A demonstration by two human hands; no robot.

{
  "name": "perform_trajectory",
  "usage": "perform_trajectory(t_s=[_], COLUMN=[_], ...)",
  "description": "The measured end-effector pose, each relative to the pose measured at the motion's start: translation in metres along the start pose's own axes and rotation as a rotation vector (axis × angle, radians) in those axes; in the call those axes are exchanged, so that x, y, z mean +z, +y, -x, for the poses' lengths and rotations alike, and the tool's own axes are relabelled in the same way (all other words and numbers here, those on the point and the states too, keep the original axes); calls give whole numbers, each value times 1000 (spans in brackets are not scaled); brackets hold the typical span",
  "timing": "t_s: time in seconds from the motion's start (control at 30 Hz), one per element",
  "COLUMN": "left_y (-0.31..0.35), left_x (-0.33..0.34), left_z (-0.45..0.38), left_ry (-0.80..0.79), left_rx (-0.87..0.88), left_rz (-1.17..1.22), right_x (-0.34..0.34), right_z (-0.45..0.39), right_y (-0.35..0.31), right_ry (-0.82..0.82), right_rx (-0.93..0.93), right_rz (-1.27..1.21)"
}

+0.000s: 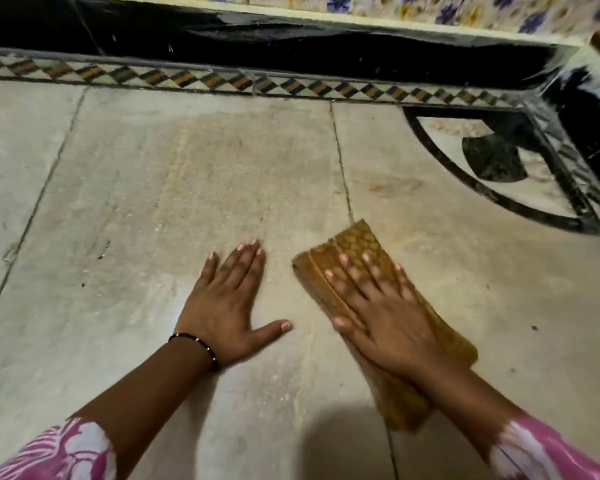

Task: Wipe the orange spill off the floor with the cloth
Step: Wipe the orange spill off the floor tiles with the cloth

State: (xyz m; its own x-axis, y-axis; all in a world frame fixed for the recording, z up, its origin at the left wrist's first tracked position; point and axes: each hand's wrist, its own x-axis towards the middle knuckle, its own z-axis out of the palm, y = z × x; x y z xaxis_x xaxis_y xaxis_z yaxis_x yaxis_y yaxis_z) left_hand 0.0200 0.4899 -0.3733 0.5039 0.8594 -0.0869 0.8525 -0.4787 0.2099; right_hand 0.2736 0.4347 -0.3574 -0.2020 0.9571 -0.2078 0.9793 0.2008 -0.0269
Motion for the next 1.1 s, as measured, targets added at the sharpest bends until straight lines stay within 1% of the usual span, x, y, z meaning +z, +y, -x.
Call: perform_trajectory(t_s=[0.07,0.17,0.27,0.33,0.37,0.4,0.47,0.53,0.6,0.67,0.73,0.83,0.9,0.93,0.97,1.0,1.03,1.1], left_y=[-1,0,1,2,2,2,2,1,-1,-2,0,-1,0,2,2,1,-3,-22], left_x=[0,1,0,-1,-2,-2,-2,-2,-2,-3,-2,-1,0,-2,-3,-6,-9,-20], left_z=[-1,0,-1,-2,-2,-2,-2,-1,-2,0,0,2,0,2,4,7,12,31], left_ry=[20,37,18,7,2,0,-1,10,22,29,29,21,8,0,-4,3,5,3], left_rx=[-6,-14,-18,-24,-27,-26,-21,-18,-15,-13,-18,-32,-39,-42,-50,-61,-68,-69], left_rz=[10,7,-3,-7,-7,-7,-4,10,20,20,15,-3,-13,-10,5,26,43,34], right_x=[4,1,-10,-18,-23,-27,-29,-21,-12,-1,5,1,-2,-5,-5,-6,-6,-2], right_z=[30,31,-24,-76,-101,-122,-140,-117,-59,0,32,12,-25,-40,-50,-54,-51,-23], right_y=[23,78,112,115,105,88,39,-12,-42,-40,-10,16,12,2,-10,-27,-45,-81], right_ry=[13,32,100,105,94,77,43,53,62,43,11,37,53,46,39,29,18,-10], right_rx=[41,315,570,678,672,615,376,118,0,18,131,389,520,548,531,473,386,145], right_rz=[-30,-53,-116,-177,-191,-183,-135,-86,-56,-55,-15,-50,-101,-122,-130,-120,-101,-44])
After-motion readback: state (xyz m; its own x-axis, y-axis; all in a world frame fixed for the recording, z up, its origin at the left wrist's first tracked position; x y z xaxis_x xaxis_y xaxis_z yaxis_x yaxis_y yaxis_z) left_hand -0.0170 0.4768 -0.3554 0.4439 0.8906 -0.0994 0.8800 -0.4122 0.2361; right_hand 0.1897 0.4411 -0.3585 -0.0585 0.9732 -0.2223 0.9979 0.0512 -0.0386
